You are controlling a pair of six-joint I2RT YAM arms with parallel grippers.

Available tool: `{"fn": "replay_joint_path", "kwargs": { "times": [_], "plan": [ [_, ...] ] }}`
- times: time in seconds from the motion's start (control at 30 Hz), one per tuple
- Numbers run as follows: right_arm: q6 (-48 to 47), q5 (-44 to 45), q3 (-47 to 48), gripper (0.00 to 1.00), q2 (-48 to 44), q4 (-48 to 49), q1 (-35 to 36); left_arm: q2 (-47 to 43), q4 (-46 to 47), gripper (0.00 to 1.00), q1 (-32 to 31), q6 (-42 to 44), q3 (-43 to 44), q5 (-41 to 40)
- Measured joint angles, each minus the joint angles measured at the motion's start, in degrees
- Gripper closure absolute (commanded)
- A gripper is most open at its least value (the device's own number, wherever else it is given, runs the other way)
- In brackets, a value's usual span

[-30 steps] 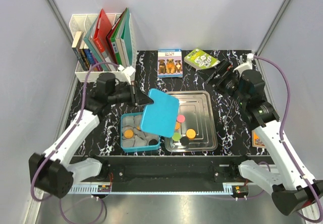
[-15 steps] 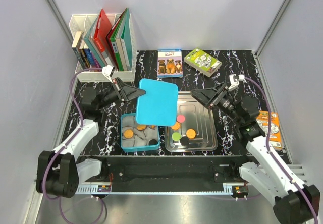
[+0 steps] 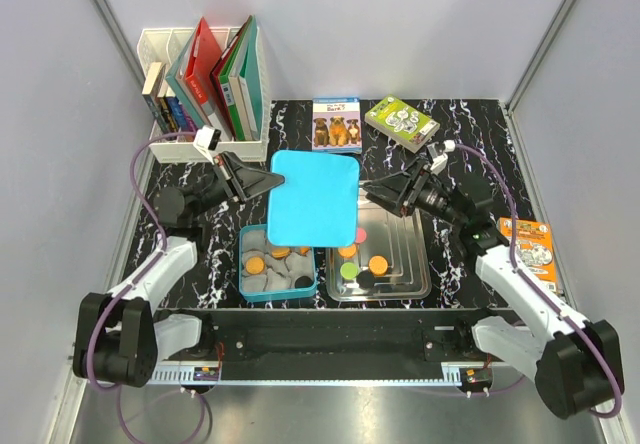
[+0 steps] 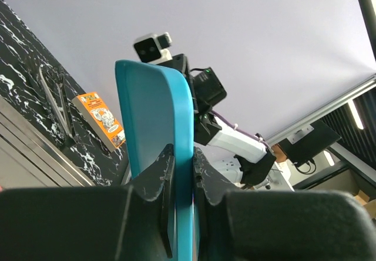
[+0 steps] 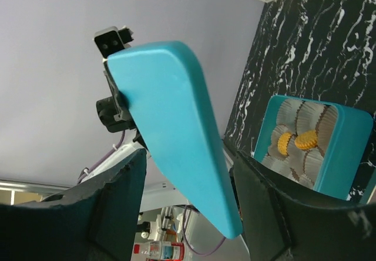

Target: Pack the cookies

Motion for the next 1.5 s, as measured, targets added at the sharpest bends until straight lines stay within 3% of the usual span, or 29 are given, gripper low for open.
{"fn": "replay_joint_path", "kwargs": {
  "times": [0.17,0.3,0.4,0.43,0.5,0.57,0.63,0.7,0.83,0.93,1.07,1.2,1.5],
  "plan": [
    [-0.48,-1.53,-0.02,0.33,5.46,2.67,0.52,1.62,3.65,1.00,0.02,-2.69,-0.81,-0.07],
    [-0.79,-2.45,0.22,0.39,9.31,5.86,3.56,2.38,5.62,1.00,0.02,-4.20,-1.53,-0.22],
    [-1.53,-2.56,1.53,0.61,11.82,6.69,6.80,2.89,6.43,1.00,0.02,-4.92,-1.99,-0.22],
    [-1.79,-2.54,1.88,0.76,12.31,7.06,7.37,3.08,6.49,1.00,0.02,-5.14,-2.03,-0.24],
    [-1.86,-2.86,2.27,0.92,13.07,8.22,8.17,3.37,6.54,0.83,0.04,-5.53,-2.05,-0.42],
    [-1.73,-3.39,2.51,1.00,12.79,9.75,8.07,3.50,5.77,0.70,0.98,-5.22,-2.08,-0.61],
    [-2.73,-3.37,3.08,1.00,11.67,9.92,8.09,3.45,3.23,0.59,1.29,-3.63,-2.01,-0.48],
    [-4.98,-2.27,4.11,1.00,10.05,6.43,8.26,2.19,-4.48,0.52,0.92,1.01,-1.16,-0.09],
    [-10.93,0.33,6.93,1.00,7.04,-4.37,8.31,-4.28,-36.20,0.50,0.26,19.39,6.51,-5.88],
    [-14.36,1.07,9.11,1.00,6.21,-10.05,8.31,-9.70,-57.77,0.50,0.11,32.02,12.92,-17.92],
    [-15.28,-0.44,9.38,1.00,9.33,-11.26,8.37,-16.20,-76.30,0.51,0.11,40.68,14.86,-34.10],
    [-13.77,-2.34,6.93,1.00,16.17,-8.07,9.16,-19.26,-88.56,0.52,0.20,44.35,14.56,-44.41],
    [-8.72,-5.99,6.29,1.00,30.58,3.80,13.46,-24.04,-100.56,0.54,0.20,45.29,11.23,-56.59]
  ]
}}
